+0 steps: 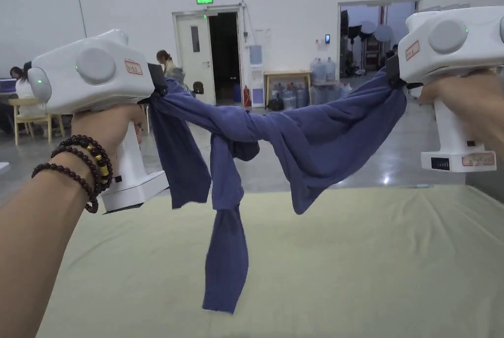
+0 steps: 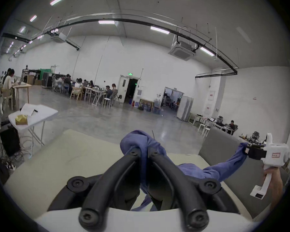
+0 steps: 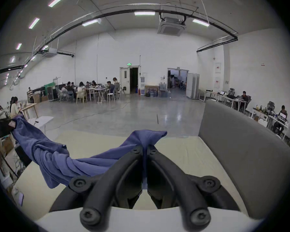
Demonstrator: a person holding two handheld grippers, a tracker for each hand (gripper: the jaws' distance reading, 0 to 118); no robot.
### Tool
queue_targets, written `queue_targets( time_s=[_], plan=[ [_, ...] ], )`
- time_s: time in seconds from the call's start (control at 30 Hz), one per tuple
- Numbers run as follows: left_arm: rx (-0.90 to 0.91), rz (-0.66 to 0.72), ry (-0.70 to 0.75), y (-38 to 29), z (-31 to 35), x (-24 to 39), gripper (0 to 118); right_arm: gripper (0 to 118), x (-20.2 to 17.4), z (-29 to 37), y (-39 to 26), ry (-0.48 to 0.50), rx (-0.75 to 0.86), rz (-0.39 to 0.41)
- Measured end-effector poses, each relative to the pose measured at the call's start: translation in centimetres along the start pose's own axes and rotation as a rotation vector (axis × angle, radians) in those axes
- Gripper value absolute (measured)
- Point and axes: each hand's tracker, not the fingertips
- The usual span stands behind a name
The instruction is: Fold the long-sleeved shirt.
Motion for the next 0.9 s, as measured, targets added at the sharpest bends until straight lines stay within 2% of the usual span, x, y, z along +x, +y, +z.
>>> queue_targets(
  time_s=[0.13,0.27,0.4,0.5,0.57,0.73,0.83,0.9],
  plan=[
    [-0.148,-0.013,0.033,-8.8,-2.6,-2.4,3,4,-0.5,-4.4,-8.4,0.027,-0.145,-0.009],
    [-0.335,0.019,0.053,-21.1,-4.8,-5.3,4,4,-1.2,-8.8,-21.2,0.056,-0.329,-0.069],
    [-0.479,0.076,0.066,-31.0,-3.1,-7.2,4,4,-1.7,-9.9,-32.2,0.078,-0.503,-0.098],
    [-0.478,0.08,0.065,-34.6,0.6,-8.9,4,4,-1.2,-7.0,-36.2,0.09,-0.513,-0.066],
    [-0.465,0.093,0.066,-36.0,4.4,-9.5,3,4,-0.3,-3.8,-38.2,0.124,-0.511,-0.09],
    [-0.436,-0.038,0.094,-39.8,15.2,-9.3,4,4,1.0,6.1,-42.5,0.156,-0.523,-0.092],
    [-0.463,0.01,0.103,-42.8,21.1,-9.6,3,4,1.5,11.2,-46.1,0.164,-0.575,-0.067],
    [-0.502,0.03,0.106,-45.1,24.5,-9.8,3,4,1.8,14.0,-49.3,0.162,-0.614,-0.078]
  ],
)
